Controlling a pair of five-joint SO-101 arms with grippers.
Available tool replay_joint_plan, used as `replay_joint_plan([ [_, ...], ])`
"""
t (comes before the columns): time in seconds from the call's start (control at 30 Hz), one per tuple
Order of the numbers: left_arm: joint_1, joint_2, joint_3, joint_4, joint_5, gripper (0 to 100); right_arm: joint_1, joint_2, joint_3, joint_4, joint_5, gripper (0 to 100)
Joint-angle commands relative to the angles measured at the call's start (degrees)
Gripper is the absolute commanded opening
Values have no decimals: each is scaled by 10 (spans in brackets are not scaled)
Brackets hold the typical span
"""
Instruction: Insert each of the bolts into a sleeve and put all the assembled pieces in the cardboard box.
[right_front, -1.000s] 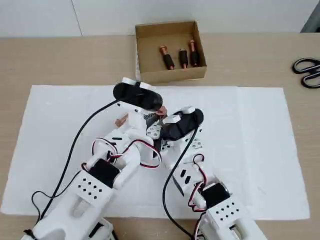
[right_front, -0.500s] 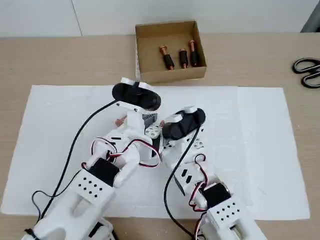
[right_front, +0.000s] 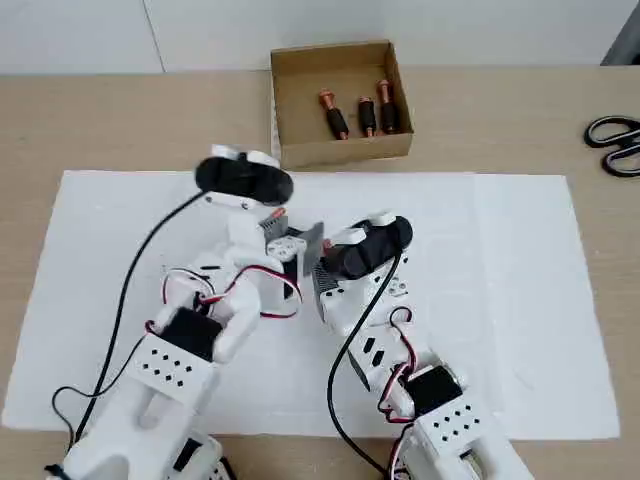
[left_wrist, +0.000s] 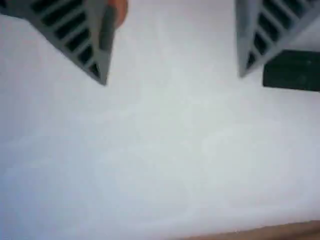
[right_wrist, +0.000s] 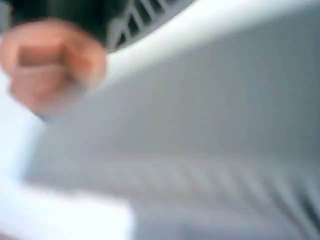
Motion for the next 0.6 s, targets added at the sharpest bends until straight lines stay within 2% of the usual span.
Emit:
replay_joint_plan([
  [0.0, -29, -16, -51, 25, -3, 163, 4, -10, -9, -12, -4, 4],
  [0.2, -113, -16, -83, 62, -3, 163, 7, -10, -9, -12, -4, 4],
  [0.4, -286, -16, -85, 163, -6, 165, 83, -10, -11, -12, -2, 4],
  [0.47, -334, -16, -86, 199, -40, 165, 124, -10, -12, -12, -1, 4],
  [0.57, -398, -16, -85, 261, -158, 165, 196, -10, -16, -12, 26, 4],
])
